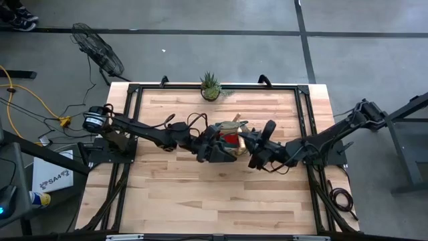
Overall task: Pick & Place Garden tools in Gardening bag
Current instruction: Put the light brown trowel into the light brown gardening bag
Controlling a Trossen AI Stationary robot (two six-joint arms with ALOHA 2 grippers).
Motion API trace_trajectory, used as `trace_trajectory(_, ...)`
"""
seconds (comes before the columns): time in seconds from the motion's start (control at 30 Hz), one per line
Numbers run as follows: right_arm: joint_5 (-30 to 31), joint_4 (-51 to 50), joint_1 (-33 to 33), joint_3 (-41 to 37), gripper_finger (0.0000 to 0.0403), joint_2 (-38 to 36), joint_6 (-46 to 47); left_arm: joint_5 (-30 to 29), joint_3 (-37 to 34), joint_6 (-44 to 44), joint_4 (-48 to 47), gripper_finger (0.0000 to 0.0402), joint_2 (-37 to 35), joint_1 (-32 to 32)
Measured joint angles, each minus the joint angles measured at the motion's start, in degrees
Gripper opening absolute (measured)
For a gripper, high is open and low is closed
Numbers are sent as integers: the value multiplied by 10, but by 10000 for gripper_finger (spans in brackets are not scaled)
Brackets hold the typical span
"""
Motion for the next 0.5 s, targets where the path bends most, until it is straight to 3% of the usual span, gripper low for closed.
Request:
trace_trajectory(0.23, -21, -6, 0, 0, 63, -47, 115, 12, 0, 89, -109, 118, -53, 0)
trace_trajectory(0.5, -146, -56, -17, 0, 63, -103, 318, -41, 0, 217, -210, 118, -113, 0)
